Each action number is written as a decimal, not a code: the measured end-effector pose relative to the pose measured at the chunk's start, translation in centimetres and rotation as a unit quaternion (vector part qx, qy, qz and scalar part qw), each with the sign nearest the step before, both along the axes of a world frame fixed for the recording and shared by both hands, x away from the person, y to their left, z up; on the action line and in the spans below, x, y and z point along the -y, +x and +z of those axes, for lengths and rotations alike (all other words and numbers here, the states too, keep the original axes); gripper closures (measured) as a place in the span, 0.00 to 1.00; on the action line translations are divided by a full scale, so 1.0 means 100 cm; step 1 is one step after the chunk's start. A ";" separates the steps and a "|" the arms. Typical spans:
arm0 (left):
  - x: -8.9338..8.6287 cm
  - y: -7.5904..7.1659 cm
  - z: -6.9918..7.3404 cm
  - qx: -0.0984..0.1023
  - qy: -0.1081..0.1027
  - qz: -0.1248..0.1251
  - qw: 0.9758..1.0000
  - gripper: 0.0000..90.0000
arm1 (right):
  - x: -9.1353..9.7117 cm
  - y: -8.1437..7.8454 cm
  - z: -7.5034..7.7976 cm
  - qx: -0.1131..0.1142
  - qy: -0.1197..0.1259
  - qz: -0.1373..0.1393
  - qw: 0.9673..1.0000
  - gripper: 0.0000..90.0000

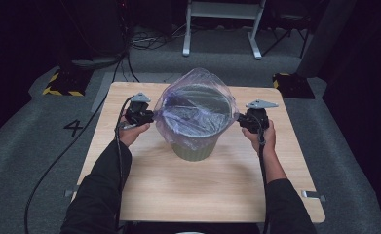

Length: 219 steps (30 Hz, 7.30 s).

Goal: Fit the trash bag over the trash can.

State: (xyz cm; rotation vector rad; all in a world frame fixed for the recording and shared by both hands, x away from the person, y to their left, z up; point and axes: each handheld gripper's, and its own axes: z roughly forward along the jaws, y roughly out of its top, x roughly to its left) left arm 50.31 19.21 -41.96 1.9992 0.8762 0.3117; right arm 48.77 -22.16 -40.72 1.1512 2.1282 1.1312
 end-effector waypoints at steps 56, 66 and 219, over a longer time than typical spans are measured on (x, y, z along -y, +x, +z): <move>0.030 -0.096 0.020 0.138 0.066 -0.106 0.983 1.00 | -0.019 -0.075 0.027 0.098 -0.031 0.220 0.970 1.00; 0.036 -0.097 0.004 0.124 0.090 -0.128 0.980 1.00 | -0.020 -0.074 0.014 0.070 -0.040 0.226 0.971 1.00; 0.024 -0.091 0.019 0.122 0.036 -0.087 0.988 0.32 | -0.010 -0.077 0.009 0.065 -0.003 0.217 0.974 0.34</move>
